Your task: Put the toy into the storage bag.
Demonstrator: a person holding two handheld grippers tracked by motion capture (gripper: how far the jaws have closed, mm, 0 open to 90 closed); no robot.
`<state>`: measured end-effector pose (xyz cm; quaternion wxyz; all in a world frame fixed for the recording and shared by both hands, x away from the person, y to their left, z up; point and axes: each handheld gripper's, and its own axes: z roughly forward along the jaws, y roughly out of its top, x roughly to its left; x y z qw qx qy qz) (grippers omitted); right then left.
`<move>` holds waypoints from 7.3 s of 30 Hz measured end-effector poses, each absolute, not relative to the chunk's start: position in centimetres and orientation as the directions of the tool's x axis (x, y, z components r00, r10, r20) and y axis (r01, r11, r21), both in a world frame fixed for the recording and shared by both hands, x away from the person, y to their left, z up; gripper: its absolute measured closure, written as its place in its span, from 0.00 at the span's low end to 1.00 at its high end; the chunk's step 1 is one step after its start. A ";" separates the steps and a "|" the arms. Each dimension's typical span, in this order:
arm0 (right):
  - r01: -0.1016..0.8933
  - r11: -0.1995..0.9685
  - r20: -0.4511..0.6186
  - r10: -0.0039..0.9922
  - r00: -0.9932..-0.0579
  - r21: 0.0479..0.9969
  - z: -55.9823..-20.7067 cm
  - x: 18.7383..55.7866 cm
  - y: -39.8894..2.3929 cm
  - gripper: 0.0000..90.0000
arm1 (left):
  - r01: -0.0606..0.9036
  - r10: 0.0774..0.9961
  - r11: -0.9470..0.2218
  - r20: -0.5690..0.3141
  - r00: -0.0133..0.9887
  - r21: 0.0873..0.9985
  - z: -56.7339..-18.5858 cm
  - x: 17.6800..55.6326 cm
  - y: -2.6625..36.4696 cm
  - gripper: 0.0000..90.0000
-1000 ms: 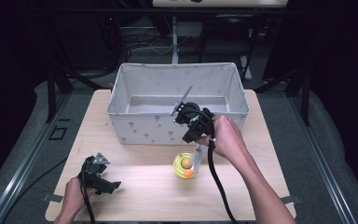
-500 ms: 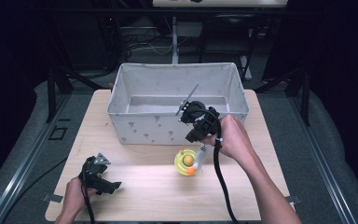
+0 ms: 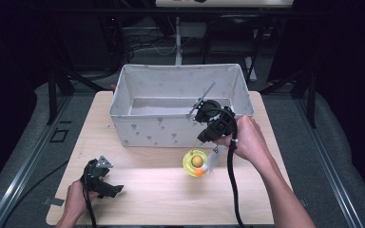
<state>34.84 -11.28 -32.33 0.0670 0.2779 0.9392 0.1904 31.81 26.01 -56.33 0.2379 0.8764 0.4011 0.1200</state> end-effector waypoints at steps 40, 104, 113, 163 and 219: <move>0.553 0.716 -0.054 0.630 -0.774 0.426 -27.2 34.6 -16.2 0.98 | 0.644 0.758 -0.572 0.027 0.652 0.508 -56.3 31.9 26.2 0.00; 0.576 0.668 -0.133 0.699 -0.702 0.471 -16.9 36.6 -18.4 0.98 | 0.641 0.752 -0.577 0.024 0.658 0.506 -56.3 31.9 26.1 0.00; 0.589 0.655 -0.146 0.718 -0.681 0.474 -16.0 37.6 -18.2 0.98 | 0.640 0.752 -0.577 0.024 0.658 0.508 -56.3 31.8 26.2 0.00; 0.665 0.550 -0.139 0.813 -0.566 0.505 -17.1 45.4 -19.2 0.98 | 0.638 0.753 -0.575 0.025 0.658 0.512 -56.2 31.8 26.3 0.00; 0.701 0.530 -0.089 0.823 -0.561 0.477 -24.1 49.9 -19.6 0.98 | 0.641 0.756 -0.571 0.024 0.654 0.513 -56.1 31.8 26.4 0.00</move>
